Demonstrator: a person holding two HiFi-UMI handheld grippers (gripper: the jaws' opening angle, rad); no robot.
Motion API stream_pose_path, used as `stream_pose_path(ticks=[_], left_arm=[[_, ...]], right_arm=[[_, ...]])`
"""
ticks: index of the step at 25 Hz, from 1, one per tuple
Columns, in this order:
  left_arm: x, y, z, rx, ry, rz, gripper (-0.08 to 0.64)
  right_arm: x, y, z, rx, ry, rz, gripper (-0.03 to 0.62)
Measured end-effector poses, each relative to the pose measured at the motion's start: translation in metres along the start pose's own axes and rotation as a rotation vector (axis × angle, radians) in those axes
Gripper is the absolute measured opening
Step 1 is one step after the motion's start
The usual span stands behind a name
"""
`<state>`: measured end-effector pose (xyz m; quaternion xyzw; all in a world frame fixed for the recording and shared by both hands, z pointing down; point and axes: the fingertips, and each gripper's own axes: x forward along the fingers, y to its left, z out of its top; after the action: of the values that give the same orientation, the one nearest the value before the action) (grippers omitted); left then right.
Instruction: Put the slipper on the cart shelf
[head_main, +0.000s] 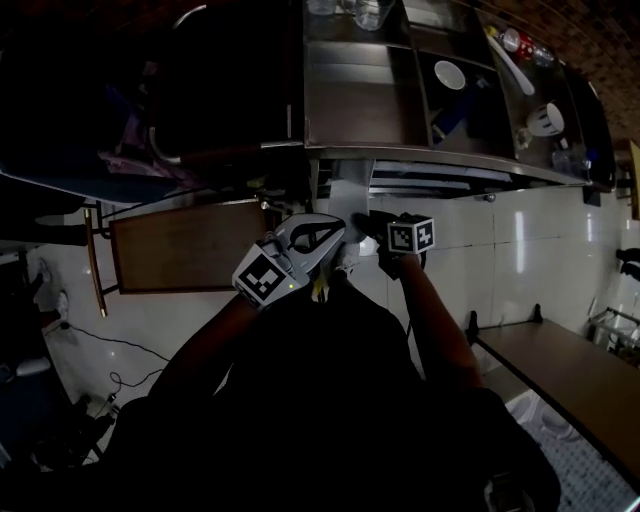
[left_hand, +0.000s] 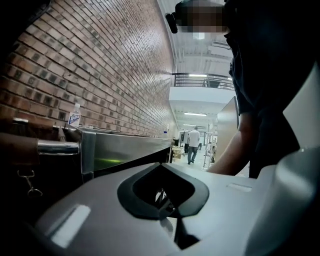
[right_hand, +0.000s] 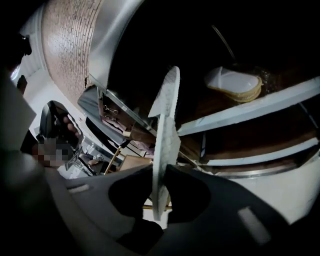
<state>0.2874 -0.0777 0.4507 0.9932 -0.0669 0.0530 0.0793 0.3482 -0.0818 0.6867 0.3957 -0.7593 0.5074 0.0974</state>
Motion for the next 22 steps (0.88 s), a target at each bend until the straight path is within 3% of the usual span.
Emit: stream_pose_path(ticks=[6, 10, 22], left_arm=[[0.013, 0.004, -0.004, -0.015, 0.015, 0.055, 0.003], [0.019, 0.010, -0.009, -0.040, 0.022, 0.087, 0.003], [0.026, 0.024, -0.017, -0.060, 0.020, 0.146, 0.003]], right_arm=[[0.019, -0.016, 0.032, -0.052, -0.043, 0.052, 0.064], [0.026, -0.034, 0.054, -0.080, -0.104, 0.031, 0.064], [0.044, -0.056, 0.100, -0.066, -0.202, 0.067, 0.064]])
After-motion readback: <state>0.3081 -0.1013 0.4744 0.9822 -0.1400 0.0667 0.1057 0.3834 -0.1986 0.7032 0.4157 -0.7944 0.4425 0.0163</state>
